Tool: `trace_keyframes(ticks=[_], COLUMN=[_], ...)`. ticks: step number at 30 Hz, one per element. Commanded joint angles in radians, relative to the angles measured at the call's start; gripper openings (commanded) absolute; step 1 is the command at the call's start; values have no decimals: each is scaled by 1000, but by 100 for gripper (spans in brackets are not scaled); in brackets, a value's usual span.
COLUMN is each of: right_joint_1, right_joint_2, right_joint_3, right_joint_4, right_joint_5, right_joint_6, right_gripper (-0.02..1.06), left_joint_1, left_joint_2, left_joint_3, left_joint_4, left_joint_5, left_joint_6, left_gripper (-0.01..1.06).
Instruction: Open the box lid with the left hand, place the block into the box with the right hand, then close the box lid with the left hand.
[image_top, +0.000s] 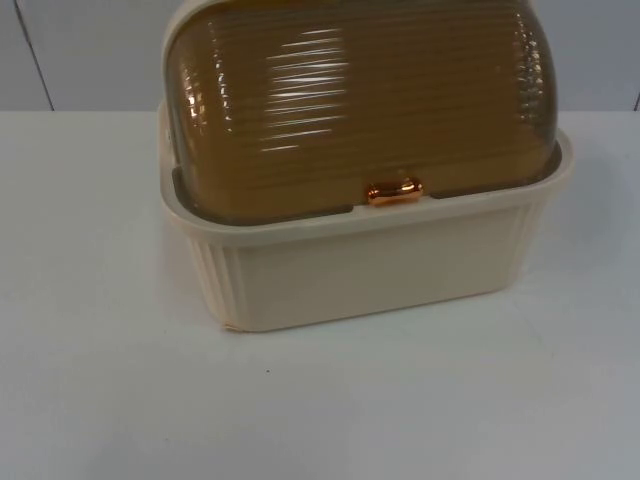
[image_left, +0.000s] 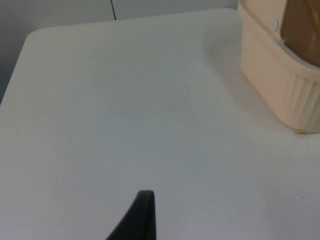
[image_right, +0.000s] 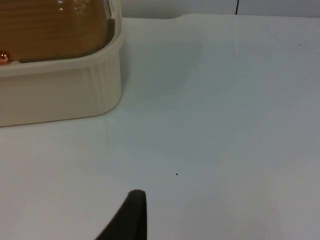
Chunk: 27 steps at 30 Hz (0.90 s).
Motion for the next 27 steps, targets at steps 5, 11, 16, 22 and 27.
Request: trace_keyframes(ticks=[5,11,16,22,27], right_joint_1=[-2,-2,-2,-2,-11], right_joint_2=[-2,-2,-2,-2,-2], right_joint_3=[2,2,2,2,2], right_joint_4=[0,0,-1,-3,-1], right_joint_5=[-3,-3,-3,-3,-3], right_joint_6=[2,2,2,2,2], right_gripper=[105,105,105,105,105], left_joint_1=[-6,-6,-6,-6,-6], left_joint_2=[-5,-5,-5,-5,-5], left_joint_3=[5,5,5,5,5], left_joint_4=[4,4,4,4,4], left_joint_5=[2,2,2,2,2], left_joint_6=[-6,-6,-6,-6,-6], left_gripper=[104,104,104,104,104])
